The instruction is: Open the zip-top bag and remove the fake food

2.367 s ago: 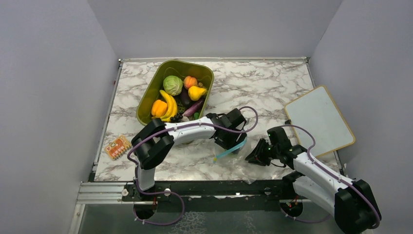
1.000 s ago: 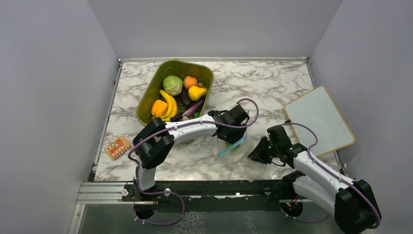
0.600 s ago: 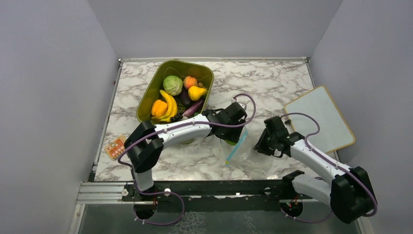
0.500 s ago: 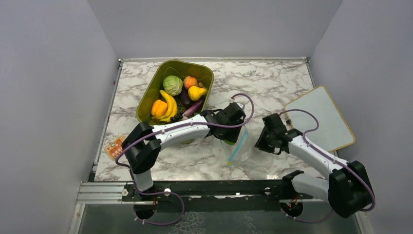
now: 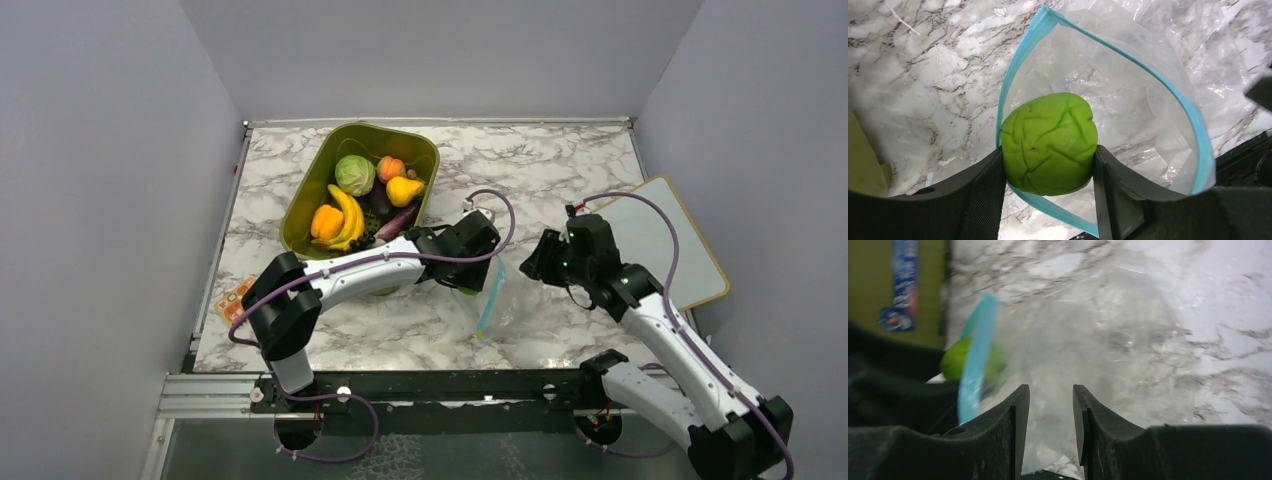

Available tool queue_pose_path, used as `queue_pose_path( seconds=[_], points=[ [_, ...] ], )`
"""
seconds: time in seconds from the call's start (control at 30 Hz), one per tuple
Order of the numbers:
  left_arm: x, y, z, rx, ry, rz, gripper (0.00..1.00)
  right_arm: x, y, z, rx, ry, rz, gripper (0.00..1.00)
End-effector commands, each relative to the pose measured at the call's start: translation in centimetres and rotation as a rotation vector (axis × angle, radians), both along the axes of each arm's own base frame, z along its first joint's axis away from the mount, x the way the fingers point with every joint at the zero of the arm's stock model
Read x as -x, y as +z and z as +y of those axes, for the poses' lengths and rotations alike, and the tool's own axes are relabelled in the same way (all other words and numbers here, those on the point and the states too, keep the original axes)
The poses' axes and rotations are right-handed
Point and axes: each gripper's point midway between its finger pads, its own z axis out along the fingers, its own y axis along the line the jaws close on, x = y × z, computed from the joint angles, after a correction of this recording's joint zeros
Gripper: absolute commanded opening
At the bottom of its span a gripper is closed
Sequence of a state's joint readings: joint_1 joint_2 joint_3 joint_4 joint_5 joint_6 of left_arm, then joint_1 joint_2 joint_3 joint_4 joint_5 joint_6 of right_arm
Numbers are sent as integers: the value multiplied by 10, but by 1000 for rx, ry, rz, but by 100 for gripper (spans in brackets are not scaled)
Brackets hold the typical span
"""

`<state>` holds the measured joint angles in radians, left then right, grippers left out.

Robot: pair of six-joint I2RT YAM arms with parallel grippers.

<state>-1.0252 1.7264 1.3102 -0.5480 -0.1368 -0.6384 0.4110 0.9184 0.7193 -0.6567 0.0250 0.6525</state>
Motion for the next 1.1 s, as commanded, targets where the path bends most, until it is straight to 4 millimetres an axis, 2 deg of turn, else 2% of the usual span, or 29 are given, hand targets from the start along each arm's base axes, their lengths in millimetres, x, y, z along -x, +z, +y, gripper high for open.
queue_pose_path(
  seconds=[0.0, 0.1, 0.23, 0.33, 0.43, 0.5, 0.6, 0.77, 0.93, 1.07],
  points=[
    [-7, 28, -4, 73, 37, -59, 1, 25, 49, 47, -236, 283, -118, 40],
    [-8, 33, -5, 91, 44, -68, 1, 39, 66, 71, -394, 385, -135, 42],
    [-8, 37, -6, 103, 44, -74, 1, 42, 59, 85, -430, 470, -68, 45],
    [-7, 38, -5, 107, 44, -73, 2, 32, 46, 80, -357, 445, -37, 47],
    [-6, 42, -3, 114, 49, -78, 1, 22, 19, 62, -223, 369, 22, 47],
    [-9, 47, 2, 113, 66, -101, 2, 19, 3, 53, -162, 335, 63, 36],
    [-17, 64, 19, 119, 140, -176, 0, 21, -11, 47, -122, 329, 102, 28],
    [-36, 113, 52, 149, 216, -328, 0, 24, -9, 47, -135, 336, 77, 27],
    [-61, 149, 94, 174, 308, -408, 0, 31, -11, 52, -177, 342, 80, 27],
    [-85, 153, 138, 177, 420, -409, 0, 37, -20, 50, -181, 334, 108, 27]
  ],
)
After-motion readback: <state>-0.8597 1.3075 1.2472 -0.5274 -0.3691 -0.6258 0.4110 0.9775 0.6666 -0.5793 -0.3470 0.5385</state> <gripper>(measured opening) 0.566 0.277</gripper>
